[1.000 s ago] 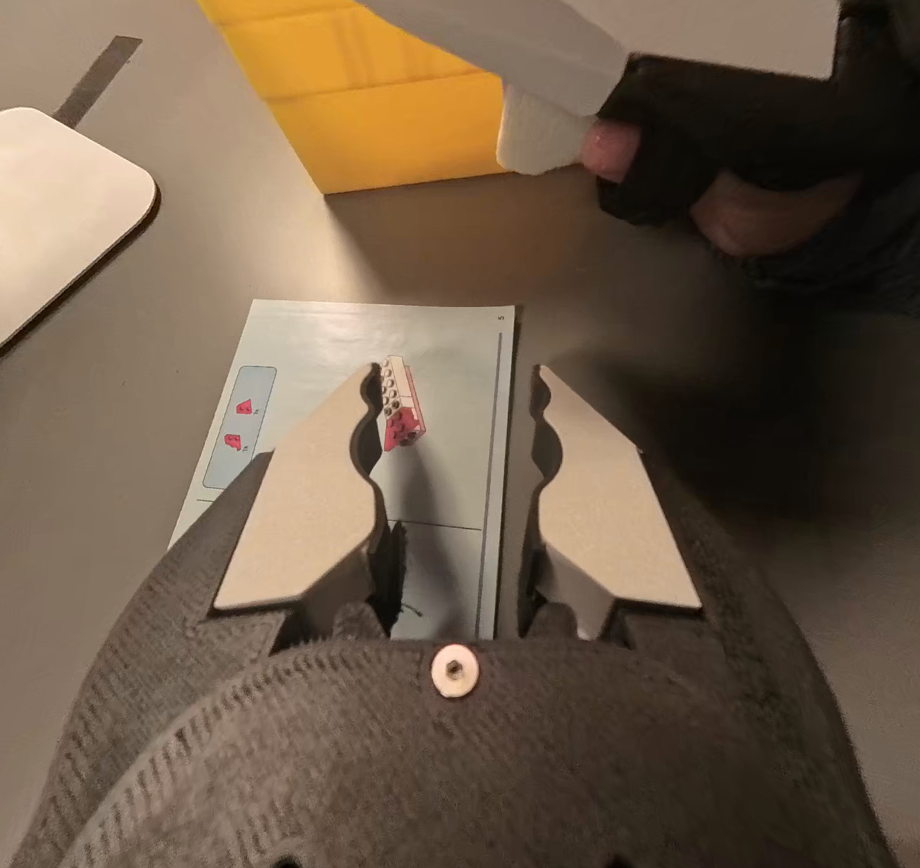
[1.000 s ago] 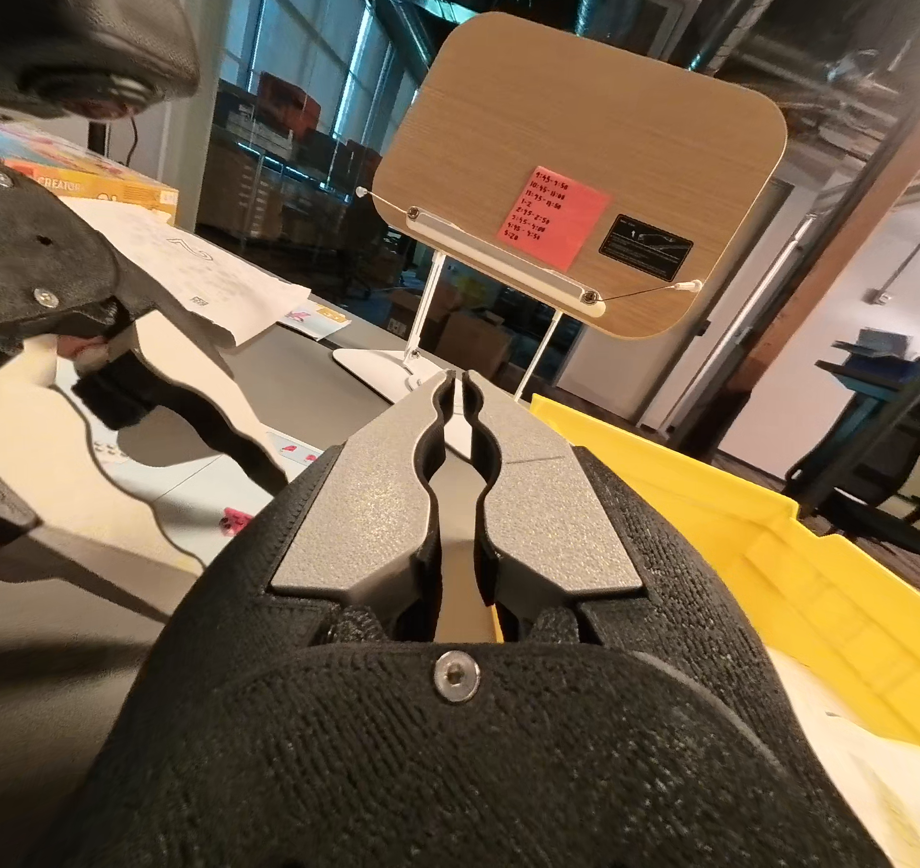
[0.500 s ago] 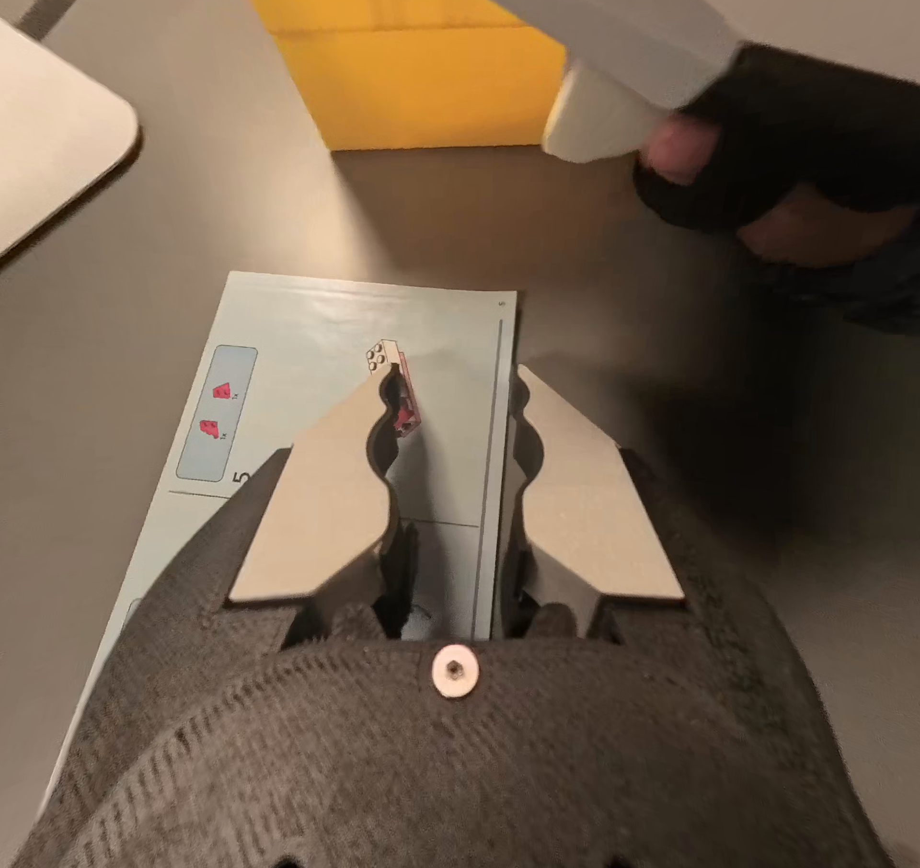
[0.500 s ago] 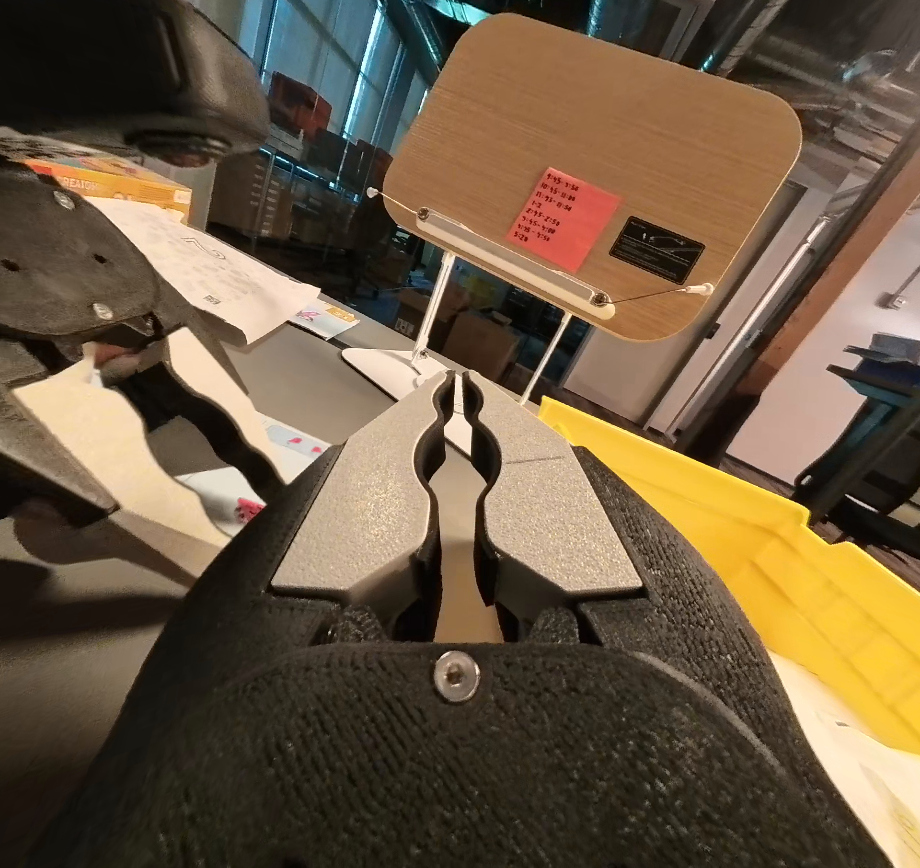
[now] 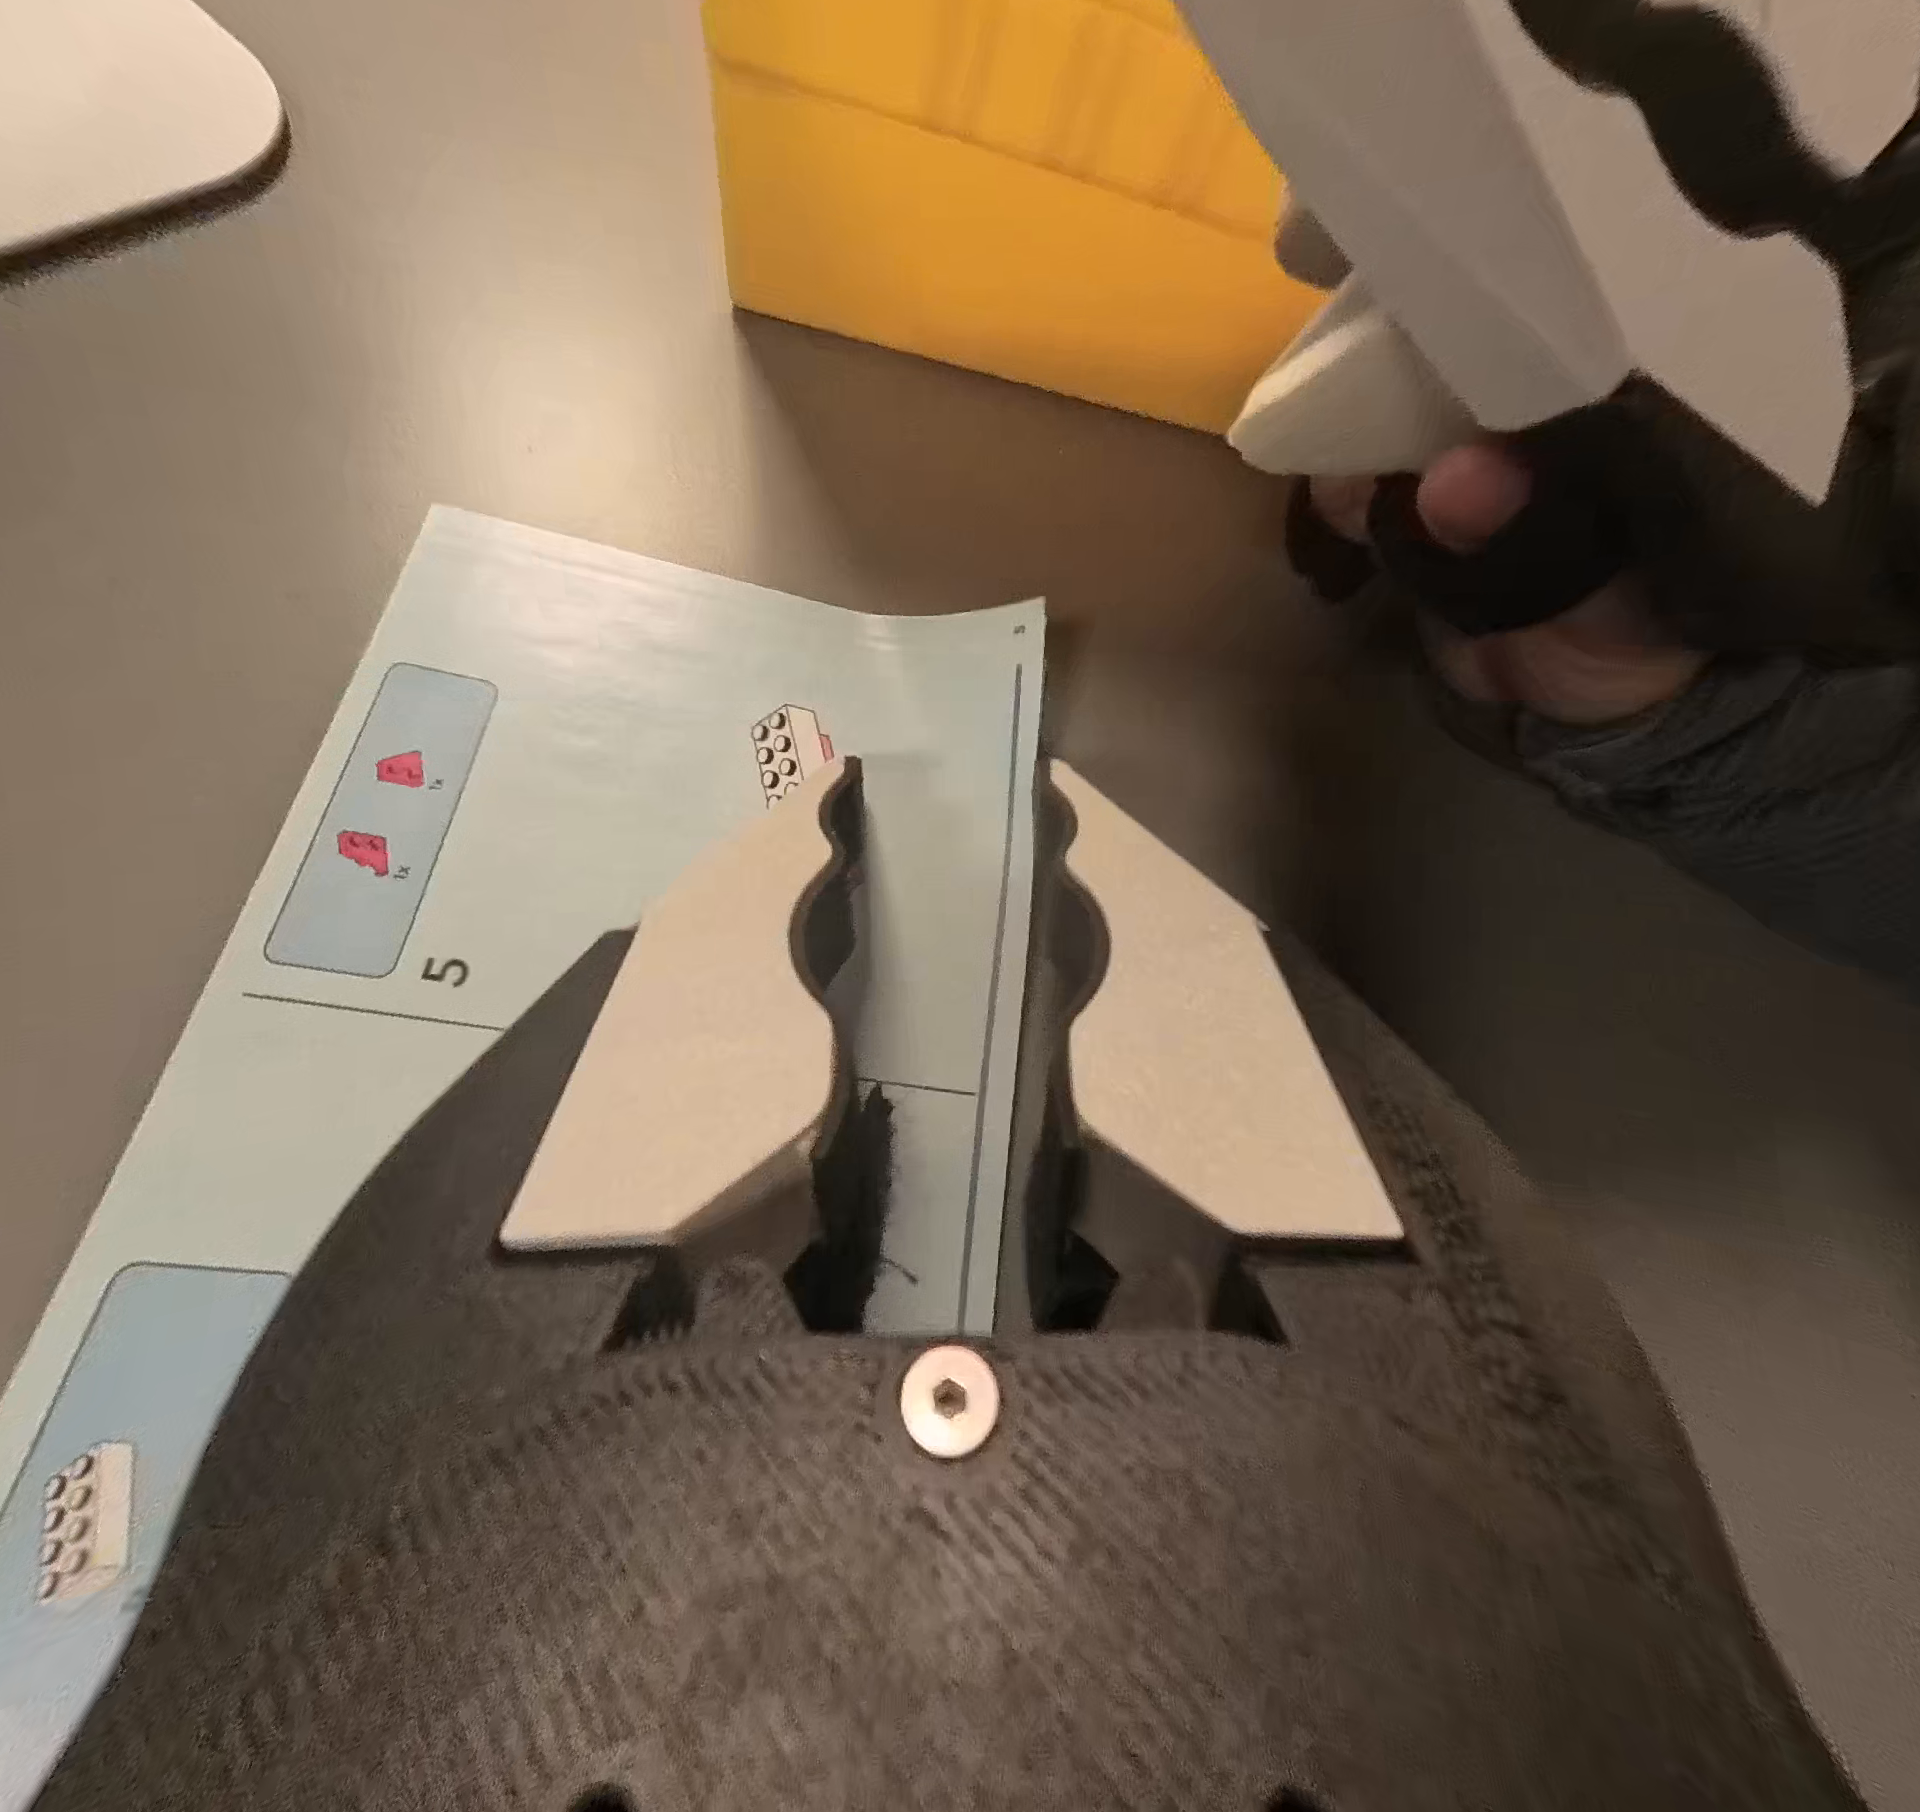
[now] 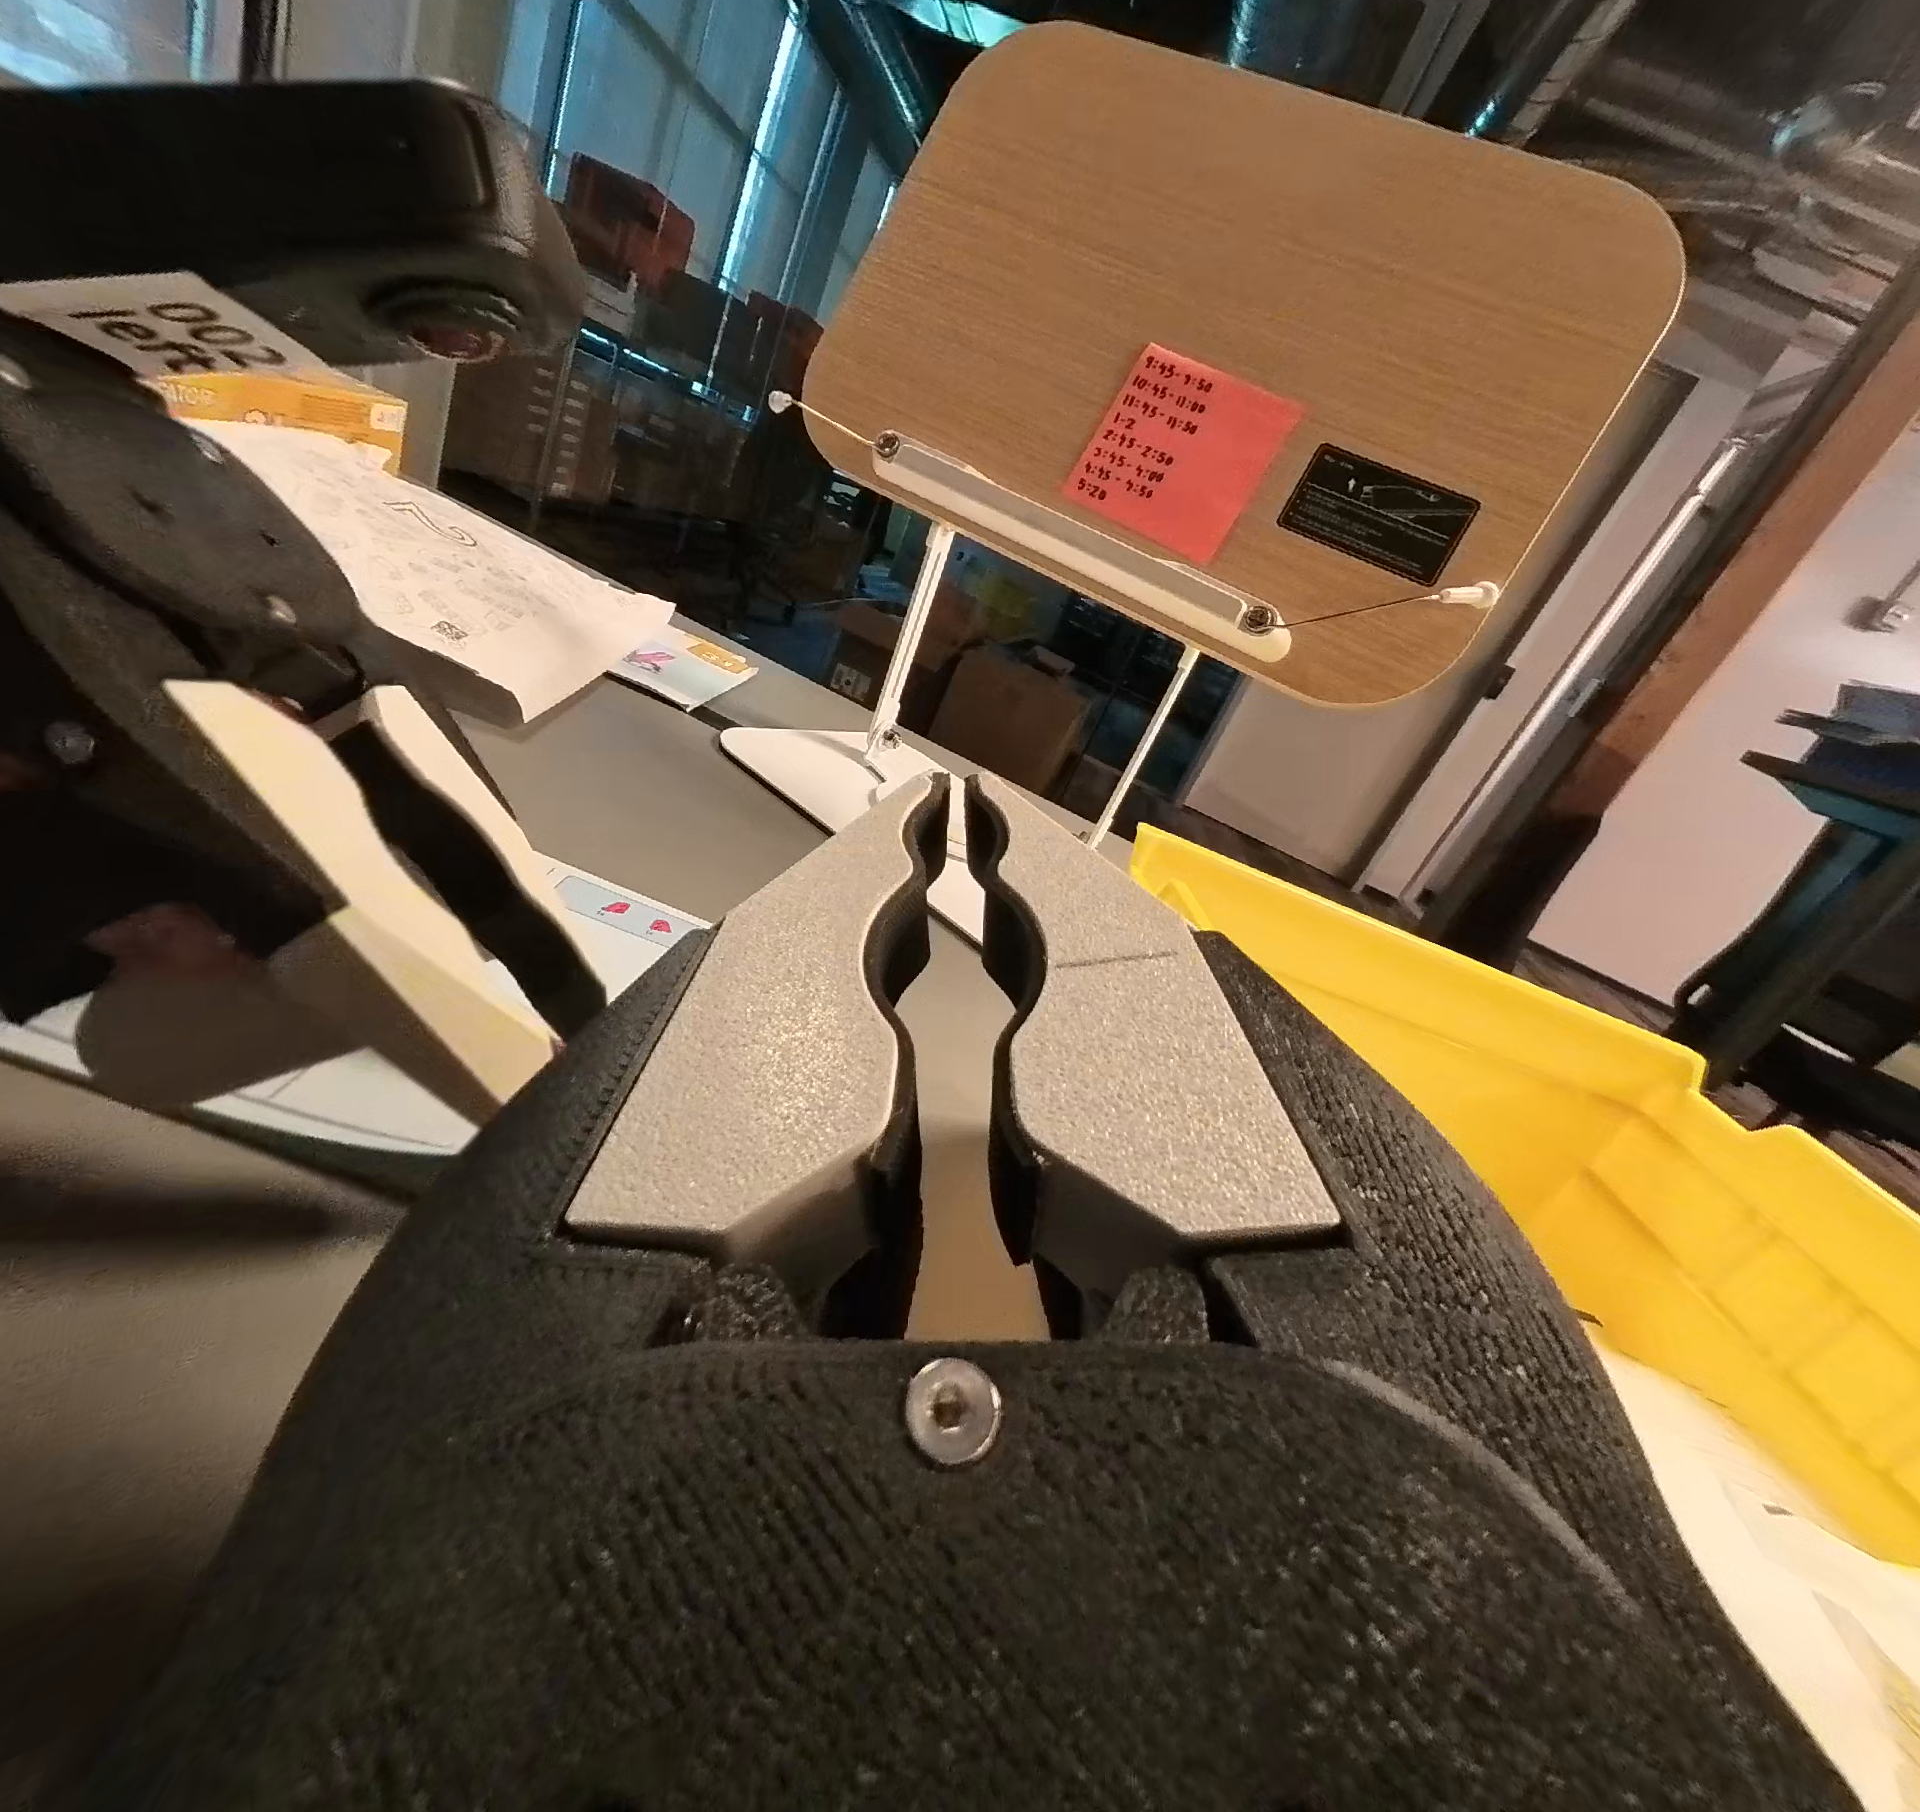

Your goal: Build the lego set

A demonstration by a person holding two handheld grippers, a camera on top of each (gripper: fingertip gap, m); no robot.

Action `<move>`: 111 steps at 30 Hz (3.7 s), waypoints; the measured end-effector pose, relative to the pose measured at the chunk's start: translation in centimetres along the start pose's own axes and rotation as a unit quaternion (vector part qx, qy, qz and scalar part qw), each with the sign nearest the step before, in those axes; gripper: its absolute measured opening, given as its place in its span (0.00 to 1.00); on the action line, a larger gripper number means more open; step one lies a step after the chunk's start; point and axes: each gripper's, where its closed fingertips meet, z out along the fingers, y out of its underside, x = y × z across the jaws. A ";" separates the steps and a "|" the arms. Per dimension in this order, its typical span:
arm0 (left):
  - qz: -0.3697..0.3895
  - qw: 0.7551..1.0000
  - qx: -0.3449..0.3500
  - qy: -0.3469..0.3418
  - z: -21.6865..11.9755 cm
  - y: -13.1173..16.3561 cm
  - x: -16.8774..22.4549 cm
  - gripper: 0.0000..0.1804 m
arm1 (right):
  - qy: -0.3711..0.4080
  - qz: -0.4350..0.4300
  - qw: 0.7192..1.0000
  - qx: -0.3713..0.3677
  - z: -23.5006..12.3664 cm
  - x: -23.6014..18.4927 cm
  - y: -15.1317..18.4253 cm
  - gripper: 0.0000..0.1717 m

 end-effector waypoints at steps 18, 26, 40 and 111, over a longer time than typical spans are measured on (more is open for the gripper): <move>-0.150 0.981 0.024 0.120 -0.8 -0.5 0.2 0.03 | -0.005 -0.001 1.000 -0.020 0.2 -0.2 0.6 0.00; -0.128 0.985 0.018 0.114 -0.7 -0.3 0.5 0.03 | -0.102 -0.004 0.972 -0.212 -0.3 -3.2 5.5 0.02; -0.114 0.987 0.009 0.115 -0.6 -0.1 0.9 0.04 | -0.169 -0.150 0.946 -0.234 -1.3 -5.5 6.7 0.07; -0.149 0.971 0.112 0.152 -2.5 -2.5 1.0 0.15 | -0.180 -0.081 0.959 -0.201 -1.2 -5.6 5.6 0.02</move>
